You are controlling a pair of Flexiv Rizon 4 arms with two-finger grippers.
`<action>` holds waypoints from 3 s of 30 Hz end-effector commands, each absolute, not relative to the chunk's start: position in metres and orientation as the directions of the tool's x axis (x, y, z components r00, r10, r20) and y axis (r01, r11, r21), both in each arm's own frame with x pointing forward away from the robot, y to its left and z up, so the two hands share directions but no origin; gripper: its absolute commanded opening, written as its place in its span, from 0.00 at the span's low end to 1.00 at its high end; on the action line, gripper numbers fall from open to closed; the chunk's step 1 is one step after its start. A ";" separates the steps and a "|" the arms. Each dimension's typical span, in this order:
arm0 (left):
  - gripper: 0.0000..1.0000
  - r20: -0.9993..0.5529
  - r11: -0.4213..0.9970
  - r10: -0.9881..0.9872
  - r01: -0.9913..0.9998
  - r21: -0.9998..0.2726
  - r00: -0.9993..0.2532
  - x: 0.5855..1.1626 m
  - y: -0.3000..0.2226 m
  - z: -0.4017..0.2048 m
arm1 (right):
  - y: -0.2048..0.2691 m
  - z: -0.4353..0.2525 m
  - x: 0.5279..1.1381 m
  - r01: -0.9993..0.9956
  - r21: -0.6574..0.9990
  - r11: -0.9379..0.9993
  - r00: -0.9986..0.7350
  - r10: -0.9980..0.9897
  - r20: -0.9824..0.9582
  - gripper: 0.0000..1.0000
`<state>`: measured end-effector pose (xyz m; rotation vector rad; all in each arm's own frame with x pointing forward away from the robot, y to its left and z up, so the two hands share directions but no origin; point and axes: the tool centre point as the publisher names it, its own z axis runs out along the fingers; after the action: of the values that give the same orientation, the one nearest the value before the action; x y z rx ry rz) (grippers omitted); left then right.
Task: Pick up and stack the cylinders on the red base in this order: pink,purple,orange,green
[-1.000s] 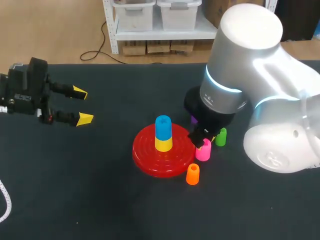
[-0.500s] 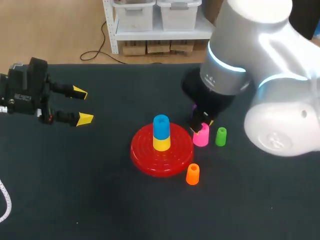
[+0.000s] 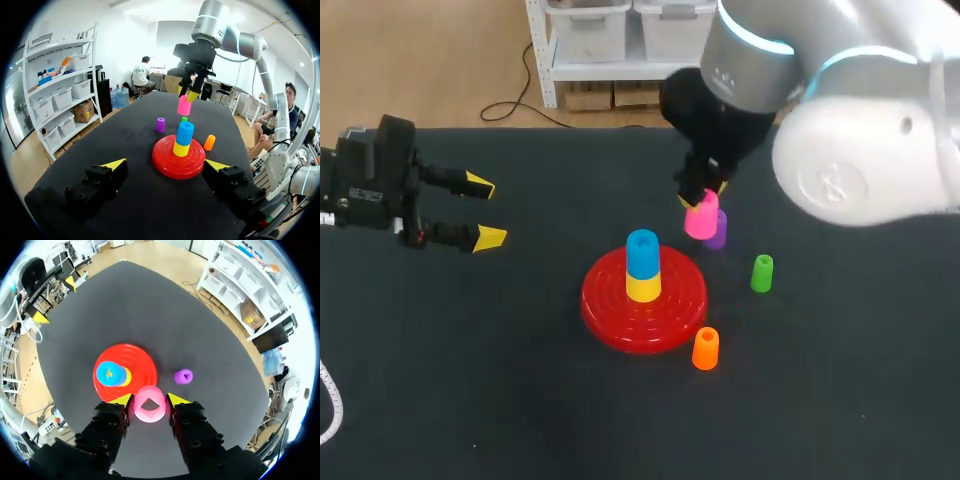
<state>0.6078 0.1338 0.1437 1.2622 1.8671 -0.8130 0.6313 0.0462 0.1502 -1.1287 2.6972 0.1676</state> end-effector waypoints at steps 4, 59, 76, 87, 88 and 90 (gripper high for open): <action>1.00 -0.842 0.319 0.479 0.943 -0.099 -0.250 0.608 0.134 0.142 | 0.069 0.174 0.645 -0.736 0.062 0.674 -0.669 -0.711 -0.214 0.00; 1.00 -0.842 0.319 0.479 0.943 -0.099 -0.250 0.608 0.134 0.142 | 0.118 0.160 0.606 -0.789 0.064 0.611 -0.614 -0.787 -0.057 0.00; 1.00 -0.842 0.319 0.479 0.943 -0.099 -0.250 0.608 0.134 0.142 | 0.116 0.147 0.608 -0.770 0.047 0.636 -0.638 -0.767 -0.069 0.00; 1.00 -0.842 0.319 0.479 0.943 -0.099 -0.250 0.608 0.134 0.142 | 0.113 0.145 0.603 -0.765 0.057 0.641 -0.644 -0.762 -0.069 0.00; 1.00 -0.842 0.319 0.479 0.943 -0.099 -0.250 0.608 0.134 0.142 | 0.113 0.145 0.603 -0.766 0.057 0.641 -0.643 -0.762 -0.069 0.00; 1.00 -0.842 0.319 0.479 0.943 -0.099 -0.250 0.608 0.134 0.142 | 0.113 0.143 0.602 -0.768 0.051 0.639 -0.641 -0.765 -0.065 0.00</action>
<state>0.6078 0.1339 0.1437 1.2621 1.8671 -0.8131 0.6059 0.1143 0.1452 -1.3186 2.8177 0.1219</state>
